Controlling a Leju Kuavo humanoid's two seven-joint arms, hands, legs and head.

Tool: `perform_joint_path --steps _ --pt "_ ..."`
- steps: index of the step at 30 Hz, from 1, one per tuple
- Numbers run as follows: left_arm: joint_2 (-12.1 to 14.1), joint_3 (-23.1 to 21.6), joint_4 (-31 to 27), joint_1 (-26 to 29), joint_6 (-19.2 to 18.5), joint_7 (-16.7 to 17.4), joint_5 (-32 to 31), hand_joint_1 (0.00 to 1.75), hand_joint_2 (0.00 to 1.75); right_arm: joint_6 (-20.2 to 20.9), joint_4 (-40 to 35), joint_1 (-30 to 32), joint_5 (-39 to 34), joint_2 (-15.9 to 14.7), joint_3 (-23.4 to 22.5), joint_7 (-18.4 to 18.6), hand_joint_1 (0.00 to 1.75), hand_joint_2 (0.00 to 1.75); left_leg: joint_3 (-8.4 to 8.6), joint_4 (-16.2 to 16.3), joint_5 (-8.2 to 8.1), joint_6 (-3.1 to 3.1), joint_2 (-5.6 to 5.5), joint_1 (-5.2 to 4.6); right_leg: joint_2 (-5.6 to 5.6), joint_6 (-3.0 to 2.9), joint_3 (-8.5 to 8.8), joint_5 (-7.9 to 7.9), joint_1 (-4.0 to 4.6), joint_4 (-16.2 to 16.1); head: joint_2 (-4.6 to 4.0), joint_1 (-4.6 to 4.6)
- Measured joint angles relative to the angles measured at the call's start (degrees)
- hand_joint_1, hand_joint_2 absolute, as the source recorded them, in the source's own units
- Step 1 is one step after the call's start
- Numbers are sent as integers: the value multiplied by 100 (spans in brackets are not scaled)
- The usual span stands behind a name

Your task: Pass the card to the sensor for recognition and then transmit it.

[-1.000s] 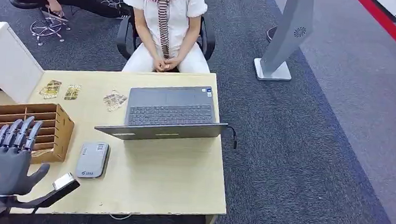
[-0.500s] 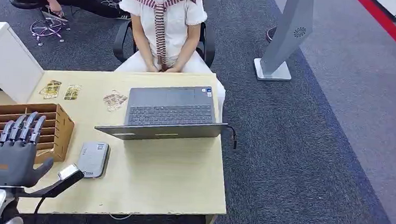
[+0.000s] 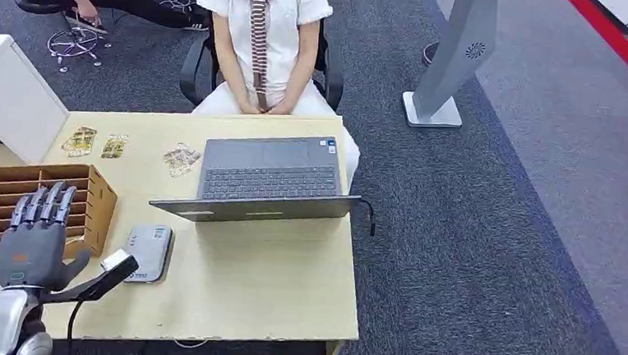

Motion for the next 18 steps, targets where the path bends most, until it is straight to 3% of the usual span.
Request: perform_joint_path --steps 18 --pt "0 398 404 160 177 2 33 0 175 39 -2 0 66 31 35 -15 0 0 -1 0 0 0 -2 0 -1 0 0 0 0 0 2 0"
